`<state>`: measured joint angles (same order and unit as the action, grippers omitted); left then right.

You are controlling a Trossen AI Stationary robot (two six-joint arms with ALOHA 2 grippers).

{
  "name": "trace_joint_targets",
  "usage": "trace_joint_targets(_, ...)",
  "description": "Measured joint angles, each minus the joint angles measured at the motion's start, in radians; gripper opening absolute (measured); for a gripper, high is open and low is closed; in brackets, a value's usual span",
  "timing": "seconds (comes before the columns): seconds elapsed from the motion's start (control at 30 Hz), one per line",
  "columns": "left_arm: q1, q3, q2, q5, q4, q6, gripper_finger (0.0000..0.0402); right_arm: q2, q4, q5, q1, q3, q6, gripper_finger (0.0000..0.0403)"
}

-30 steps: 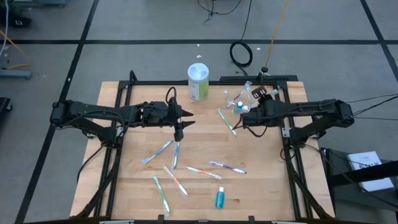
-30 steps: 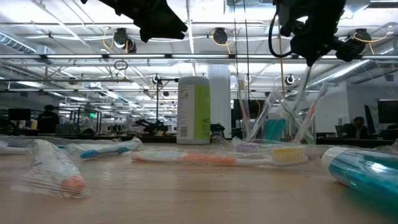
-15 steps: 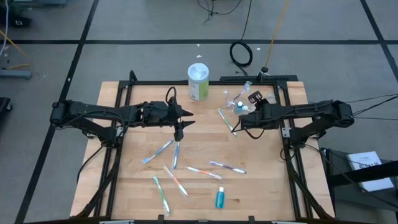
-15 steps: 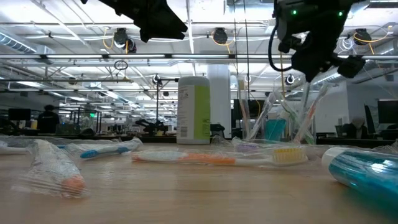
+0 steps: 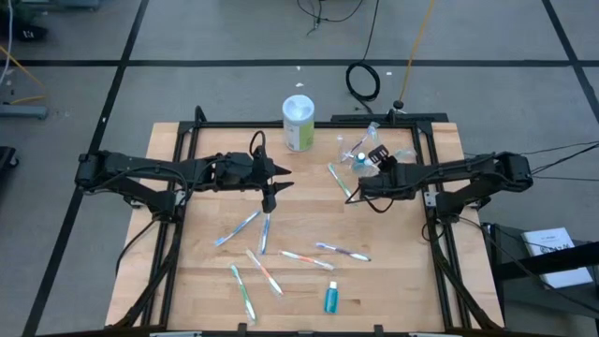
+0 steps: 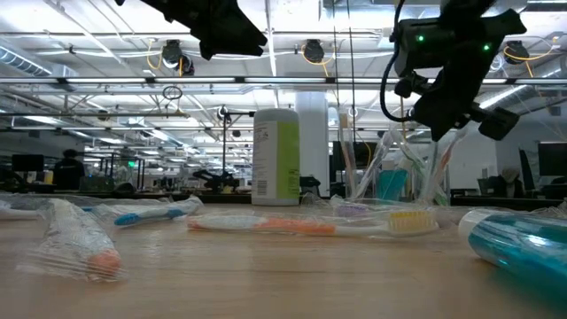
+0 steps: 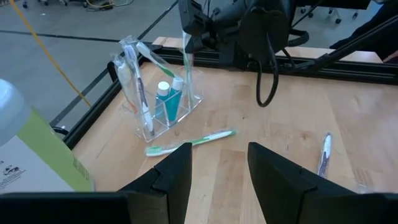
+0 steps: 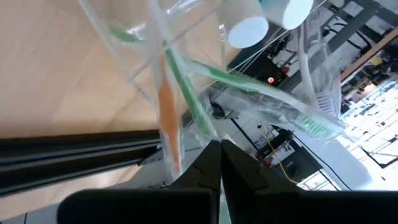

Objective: Pick & Place toothbrushing station
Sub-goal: Put the green toothbrush into the transparent organizer

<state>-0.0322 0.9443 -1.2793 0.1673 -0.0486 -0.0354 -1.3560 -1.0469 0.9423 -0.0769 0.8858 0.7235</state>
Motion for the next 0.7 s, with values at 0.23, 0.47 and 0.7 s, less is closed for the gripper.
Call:
trace_joint_targets(0.23,0.0,0.0,0.0,0.0,0.0,0.0,0.0159,0.0,0.013,-0.001,0.0,-0.002,-0.063,0.0021)
trace_joint_targets(0.47,0.0,0.0,0.0,0.0,-0.001,-0.028,0.0159,0.0,0.012,-0.001,0.002,-0.002,-0.211,0.0082)
trace_joint_targets(0.7,0.0,0.0,0.0,-0.009,-0.008,-0.032,0.0159,0.011,-0.021,-0.006,0.084,-0.002,-0.504,0.0138)
